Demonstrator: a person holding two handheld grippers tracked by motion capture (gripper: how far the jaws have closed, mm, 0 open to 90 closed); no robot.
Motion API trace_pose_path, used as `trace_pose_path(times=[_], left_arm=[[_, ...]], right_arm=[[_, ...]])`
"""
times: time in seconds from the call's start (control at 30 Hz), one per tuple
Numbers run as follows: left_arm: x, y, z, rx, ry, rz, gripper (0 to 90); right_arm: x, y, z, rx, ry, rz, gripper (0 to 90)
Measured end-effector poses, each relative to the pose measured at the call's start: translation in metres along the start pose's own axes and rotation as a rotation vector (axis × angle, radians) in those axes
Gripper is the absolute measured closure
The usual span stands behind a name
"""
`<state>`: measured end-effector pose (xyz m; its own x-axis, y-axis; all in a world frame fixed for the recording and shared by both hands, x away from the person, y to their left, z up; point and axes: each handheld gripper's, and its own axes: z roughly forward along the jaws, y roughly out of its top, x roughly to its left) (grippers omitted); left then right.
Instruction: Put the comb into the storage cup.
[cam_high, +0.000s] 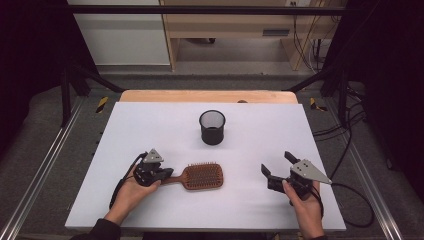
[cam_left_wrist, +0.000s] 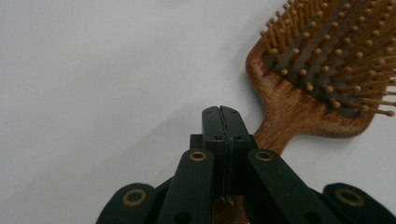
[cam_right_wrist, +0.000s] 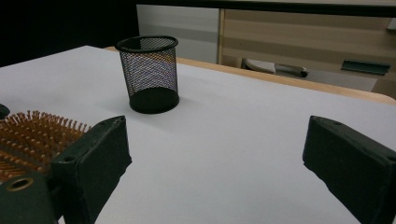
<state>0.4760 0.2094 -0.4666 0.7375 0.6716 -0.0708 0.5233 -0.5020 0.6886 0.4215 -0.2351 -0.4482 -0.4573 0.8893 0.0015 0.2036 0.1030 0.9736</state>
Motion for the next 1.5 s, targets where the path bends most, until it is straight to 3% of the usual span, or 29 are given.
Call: trace_pose_path(times=[0.6,1.0,1.33,1.5], left_arm=[[-0.022,-0.016,-0.011,-0.032,-0.015,-0.043,90.0],[-0.028,-0.015,-0.012,-0.029,0.012,-0.012,90.0],[-0.029,-0.012,-0.024,-0.09,0.026,-0.019,90.0],[-0.03,-0.011,-0.028,-0.097,0.029,-0.018,90.0]], right_arm=[[0.001,0.0,0.0,0.007,0.008,-0.006,7.5],[0.003,0.0,-0.002,0.007,0.014,-0.011,7.4],[0.003,0.0,-0.002,0.002,0.016,-0.011,7.4],[0.002,0.001,-0.003,0.003,0.015,-0.01,7.4]])
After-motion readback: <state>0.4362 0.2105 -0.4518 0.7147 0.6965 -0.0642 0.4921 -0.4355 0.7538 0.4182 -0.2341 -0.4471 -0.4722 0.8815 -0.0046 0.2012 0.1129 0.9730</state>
